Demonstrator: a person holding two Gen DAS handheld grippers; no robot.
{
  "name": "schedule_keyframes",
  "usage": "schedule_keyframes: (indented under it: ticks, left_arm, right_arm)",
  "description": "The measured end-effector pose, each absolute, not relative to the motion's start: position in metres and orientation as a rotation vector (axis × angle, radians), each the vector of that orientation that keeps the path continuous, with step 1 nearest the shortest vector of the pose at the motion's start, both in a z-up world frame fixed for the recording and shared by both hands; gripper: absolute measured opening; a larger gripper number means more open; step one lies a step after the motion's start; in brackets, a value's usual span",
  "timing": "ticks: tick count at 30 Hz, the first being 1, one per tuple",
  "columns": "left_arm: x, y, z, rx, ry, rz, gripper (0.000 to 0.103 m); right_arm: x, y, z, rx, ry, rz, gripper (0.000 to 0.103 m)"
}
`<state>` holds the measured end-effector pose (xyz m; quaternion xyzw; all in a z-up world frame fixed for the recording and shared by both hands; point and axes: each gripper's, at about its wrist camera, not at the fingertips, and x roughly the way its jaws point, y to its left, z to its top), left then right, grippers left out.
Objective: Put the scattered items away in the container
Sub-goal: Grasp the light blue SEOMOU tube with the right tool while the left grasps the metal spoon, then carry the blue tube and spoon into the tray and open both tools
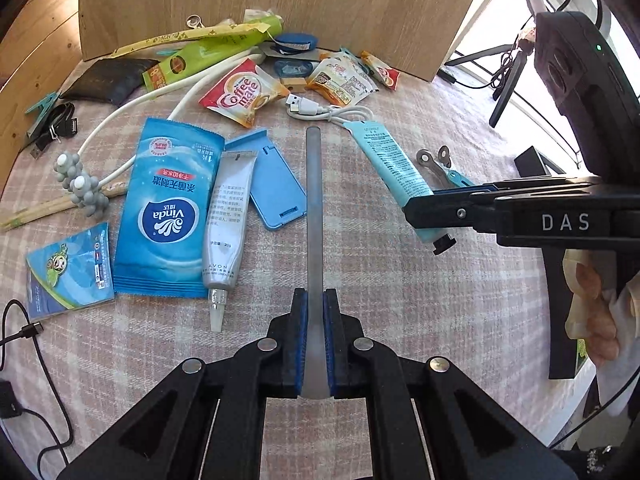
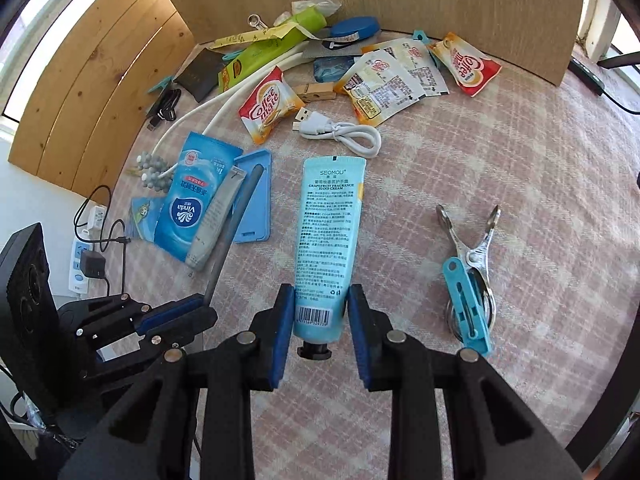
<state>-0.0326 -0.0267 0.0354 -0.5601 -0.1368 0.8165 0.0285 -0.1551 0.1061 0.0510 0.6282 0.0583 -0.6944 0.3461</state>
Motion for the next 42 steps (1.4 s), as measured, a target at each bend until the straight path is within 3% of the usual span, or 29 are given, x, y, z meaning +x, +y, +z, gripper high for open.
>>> schedule_keyframes:
  ticks: [9,18,28,38,39,41,42]
  left_arm:
    - [-0.051,0.025,0.08,-1.608,-0.34,2.503,0.007]
    - [-0.087,0.132,0.114,-1.478,-0.222,2.365,0.007]
    - [-0.098,0.279,0.14,-1.352,-0.054,2.151,0.007]
    - [-0.093,0.378,0.157,-1.267,0.065,2.058,0.007]
    - [-0.094,0.385,0.158,-1.254,0.072,2.062,0.01]
    - [-0.095,0.394,0.159,-1.265,0.094,2.067,0.061]
    - [-0.095,0.396,0.16,-1.251,0.09,2.076,0.066]
  right_arm:
    - [-0.153,0.188,0.101,1.549,0.037,-1.946,0.027]
    - [-0.158,0.334,0.13,1.563,-0.128,-2.193,0.027]
    - [-0.13,0.503,0.139,1.654,-0.32,-2.469,0.027]
    - [-0.109,0.577,0.136,1.726,-0.385,-2.581,0.027]
    - [-0.108,0.579,0.136,1.721,-0.382,-2.58,0.028]
    - [-0.107,0.583,0.138,1.714,-0.392,-2.589,0.036]
    - [-0.107,0.585,0.14,1.709,-0.403,-2.602,0.04]
